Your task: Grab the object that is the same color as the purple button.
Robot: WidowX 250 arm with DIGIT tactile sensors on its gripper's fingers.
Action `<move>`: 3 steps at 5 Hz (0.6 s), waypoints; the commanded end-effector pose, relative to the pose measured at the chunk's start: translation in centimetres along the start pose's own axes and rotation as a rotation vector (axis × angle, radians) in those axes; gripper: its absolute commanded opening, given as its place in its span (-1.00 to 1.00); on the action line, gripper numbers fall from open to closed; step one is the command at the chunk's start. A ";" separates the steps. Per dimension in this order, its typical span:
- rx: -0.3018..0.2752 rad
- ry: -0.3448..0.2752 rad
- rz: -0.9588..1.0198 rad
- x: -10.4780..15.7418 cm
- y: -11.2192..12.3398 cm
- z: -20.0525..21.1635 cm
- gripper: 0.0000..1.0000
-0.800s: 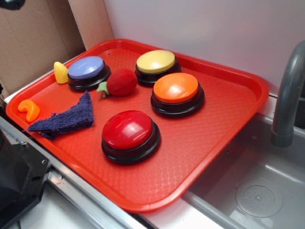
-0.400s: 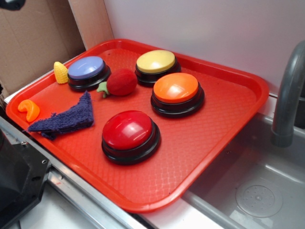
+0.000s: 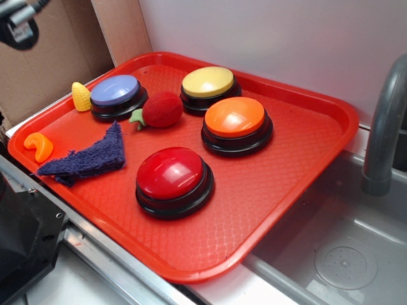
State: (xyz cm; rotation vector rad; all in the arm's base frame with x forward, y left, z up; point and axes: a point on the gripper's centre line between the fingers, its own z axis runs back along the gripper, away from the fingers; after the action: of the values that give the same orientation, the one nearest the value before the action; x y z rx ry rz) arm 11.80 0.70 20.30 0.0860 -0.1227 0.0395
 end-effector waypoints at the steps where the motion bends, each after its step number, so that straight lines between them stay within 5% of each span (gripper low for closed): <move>1: -0.007 -0.089 0.029 1.1 1.7 -4.2 1.00; 3: -0.030 -0.024 0.023 1.9 2.7 -10.6 1.00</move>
State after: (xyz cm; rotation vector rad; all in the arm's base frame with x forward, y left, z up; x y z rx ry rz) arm 14.39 4.16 9.70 0.0434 -0.1191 0.0681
